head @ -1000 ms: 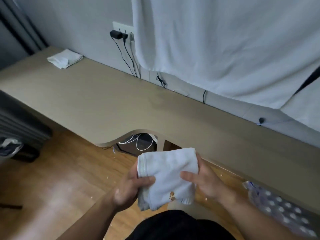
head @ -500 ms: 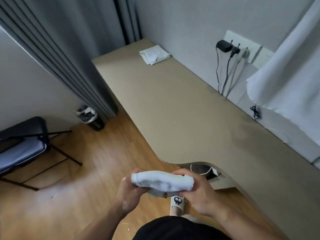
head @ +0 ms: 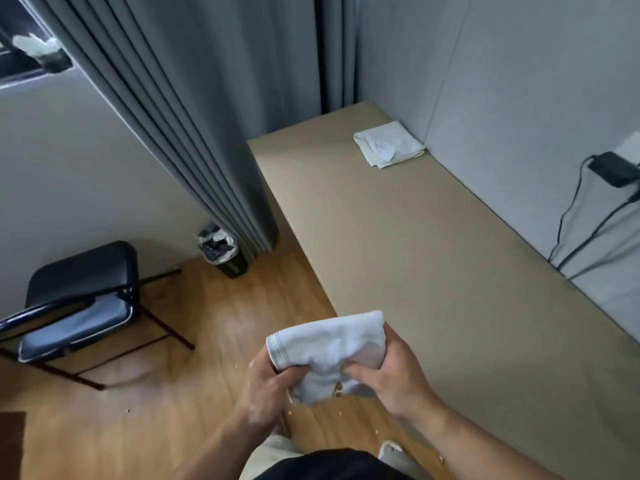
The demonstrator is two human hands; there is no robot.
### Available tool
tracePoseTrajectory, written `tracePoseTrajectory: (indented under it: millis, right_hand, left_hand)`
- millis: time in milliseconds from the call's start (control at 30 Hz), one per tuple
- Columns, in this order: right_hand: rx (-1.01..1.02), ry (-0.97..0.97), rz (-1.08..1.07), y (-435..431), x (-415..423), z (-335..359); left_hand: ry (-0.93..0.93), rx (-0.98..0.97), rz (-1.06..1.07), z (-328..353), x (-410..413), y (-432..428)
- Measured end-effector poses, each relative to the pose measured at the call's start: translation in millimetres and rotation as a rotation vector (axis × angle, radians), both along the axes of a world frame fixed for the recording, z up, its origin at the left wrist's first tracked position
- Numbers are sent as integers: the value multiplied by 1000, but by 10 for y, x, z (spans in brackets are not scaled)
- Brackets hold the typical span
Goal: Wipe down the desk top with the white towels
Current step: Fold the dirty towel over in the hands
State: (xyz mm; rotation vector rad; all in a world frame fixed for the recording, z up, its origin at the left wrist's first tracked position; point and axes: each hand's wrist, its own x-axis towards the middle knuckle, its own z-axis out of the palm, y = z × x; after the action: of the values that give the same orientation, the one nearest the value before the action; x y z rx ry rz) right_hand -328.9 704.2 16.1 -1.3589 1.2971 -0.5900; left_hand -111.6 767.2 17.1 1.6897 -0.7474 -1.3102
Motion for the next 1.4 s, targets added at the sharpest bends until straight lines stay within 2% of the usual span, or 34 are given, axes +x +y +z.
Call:
tracePoseTrajectory:
  millis: [167,367,500,733,1067,1300,1400]
  right_hand:
    - [-25,177,-70,-370,880,-93]
    - [-189,138,-189,-851,1848,44]
    - [-207,209,-193,-1145,2152,-8]
    - [-156,137,-327,-1930,2475,-190]
    - [-72,153,-247,-3345,2654,-307]
    - [32,209,-370,-4044,2554,-308]
    - [110,143,-437,-4288,2524,-373]
  left_hand:
    - [117,-3,-70,-48,823,-686]
    - [253,-4,-176,110,1722,-1531]
    - [297,1,-242,162,2061,-2063]
    - [266,58,-333,71,2349,-2967]
    - [125,126,-371,186,2641,-4408]
    - [103,183,-446,82,2512,-5319]
    - [71,224,-525,-59,2444,-5766]
